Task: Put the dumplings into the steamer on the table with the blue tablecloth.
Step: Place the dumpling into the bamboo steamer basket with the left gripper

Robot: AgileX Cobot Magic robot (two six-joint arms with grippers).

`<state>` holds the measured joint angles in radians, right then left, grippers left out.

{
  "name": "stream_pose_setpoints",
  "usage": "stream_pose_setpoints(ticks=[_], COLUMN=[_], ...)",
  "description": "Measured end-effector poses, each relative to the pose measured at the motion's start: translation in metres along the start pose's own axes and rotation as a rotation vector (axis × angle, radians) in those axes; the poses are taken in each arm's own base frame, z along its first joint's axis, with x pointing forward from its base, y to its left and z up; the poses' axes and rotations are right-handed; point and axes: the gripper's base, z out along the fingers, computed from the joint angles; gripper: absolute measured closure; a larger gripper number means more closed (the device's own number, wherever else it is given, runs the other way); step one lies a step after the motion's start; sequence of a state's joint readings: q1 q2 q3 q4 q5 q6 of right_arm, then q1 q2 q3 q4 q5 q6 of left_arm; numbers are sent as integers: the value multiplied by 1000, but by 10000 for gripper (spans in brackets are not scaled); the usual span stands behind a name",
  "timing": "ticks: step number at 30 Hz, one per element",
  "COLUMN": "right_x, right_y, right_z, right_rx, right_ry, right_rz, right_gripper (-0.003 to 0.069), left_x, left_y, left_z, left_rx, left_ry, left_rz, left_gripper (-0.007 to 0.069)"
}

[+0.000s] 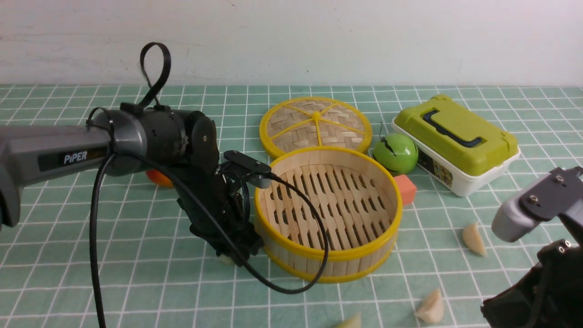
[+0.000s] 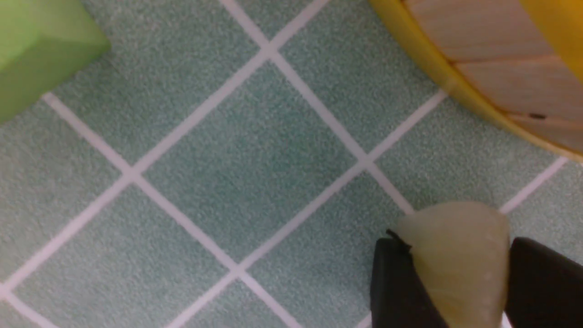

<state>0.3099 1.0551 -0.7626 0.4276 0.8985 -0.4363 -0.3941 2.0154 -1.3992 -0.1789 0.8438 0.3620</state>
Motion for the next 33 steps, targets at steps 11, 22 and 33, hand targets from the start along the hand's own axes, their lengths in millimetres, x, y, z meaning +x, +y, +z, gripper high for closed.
stream_pose_setpoints(ticks=[11,22,33], right_x=[0,1,18], right_y=[0,5,24], right_z=[0,-8,-52], right_rx=[1,-18,-20], right_ry=[1,13,-104], right_rz=[-1,-8,-51], right_gripper=[635,621,613], left_x=[5,-69,-140], left_y=[3,-71,-95], left_z=[-20,-125,-26], left_rx=[-56,20,11], left_ry=[118,-203,-244], left_rz=[-133,-190,-315], left_gripper=[374,377,377])
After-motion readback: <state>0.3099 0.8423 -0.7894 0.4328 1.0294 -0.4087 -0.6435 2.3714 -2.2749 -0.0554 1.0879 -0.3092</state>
